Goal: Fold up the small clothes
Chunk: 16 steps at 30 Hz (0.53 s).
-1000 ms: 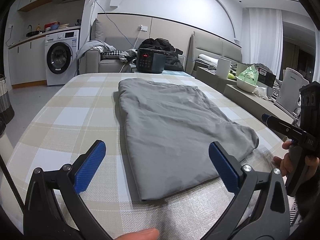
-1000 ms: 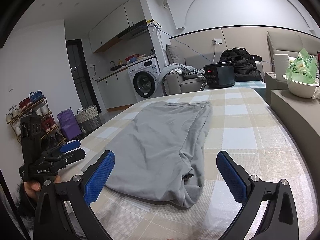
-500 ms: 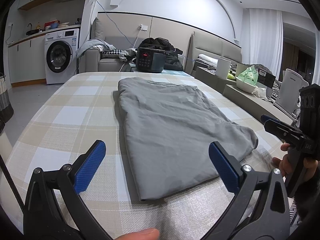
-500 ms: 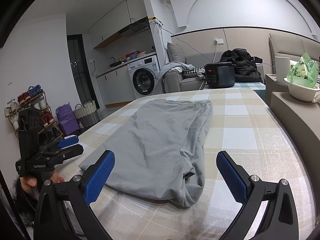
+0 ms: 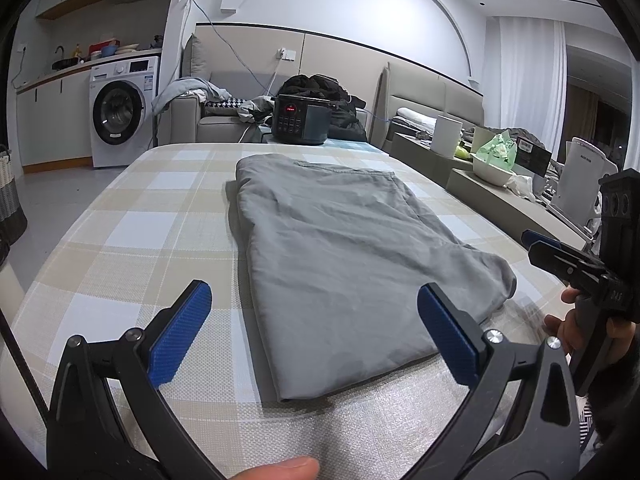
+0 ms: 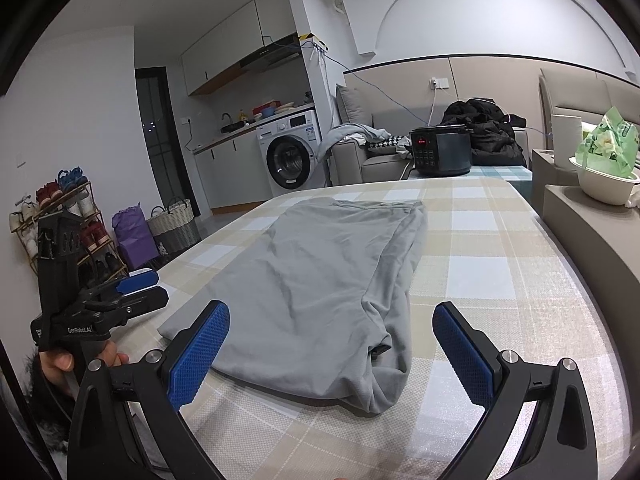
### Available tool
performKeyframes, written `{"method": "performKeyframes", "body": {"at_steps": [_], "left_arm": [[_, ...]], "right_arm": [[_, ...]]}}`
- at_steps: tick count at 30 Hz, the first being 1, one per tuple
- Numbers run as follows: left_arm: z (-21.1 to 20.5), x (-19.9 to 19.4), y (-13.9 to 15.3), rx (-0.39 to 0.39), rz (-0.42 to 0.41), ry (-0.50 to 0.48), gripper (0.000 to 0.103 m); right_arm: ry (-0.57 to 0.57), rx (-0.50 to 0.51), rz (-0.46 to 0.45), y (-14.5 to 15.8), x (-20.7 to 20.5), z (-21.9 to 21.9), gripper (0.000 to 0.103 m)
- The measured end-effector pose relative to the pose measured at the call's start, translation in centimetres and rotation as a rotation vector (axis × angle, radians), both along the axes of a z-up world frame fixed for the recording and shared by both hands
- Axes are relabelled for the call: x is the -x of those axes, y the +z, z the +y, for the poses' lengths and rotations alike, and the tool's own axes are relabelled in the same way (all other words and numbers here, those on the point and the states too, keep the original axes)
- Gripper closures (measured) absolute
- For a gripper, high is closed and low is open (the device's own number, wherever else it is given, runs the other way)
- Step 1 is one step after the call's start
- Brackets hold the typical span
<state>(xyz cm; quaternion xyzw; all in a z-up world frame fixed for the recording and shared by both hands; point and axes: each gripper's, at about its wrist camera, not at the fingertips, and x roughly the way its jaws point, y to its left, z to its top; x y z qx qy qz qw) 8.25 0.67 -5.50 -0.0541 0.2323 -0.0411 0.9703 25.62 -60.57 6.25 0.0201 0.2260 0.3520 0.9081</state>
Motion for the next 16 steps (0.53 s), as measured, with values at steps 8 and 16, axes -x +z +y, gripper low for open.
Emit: {"method": "performKeyframes", "body": {"at_steps": [8,16], "left_arm": [[-0.08,0.0,-0.01,0.0,0.001,-0.002,0.001],[-0.12,0.01,-0.01,0.0,0.0,-0.001,0.001]], "right_arm": [[0.0,0.0,0.0,0.0,-0.04,0.02,0.0],[0.001,0.003,-0.001,-0.05,-0.06,0.02,0.0]]}}
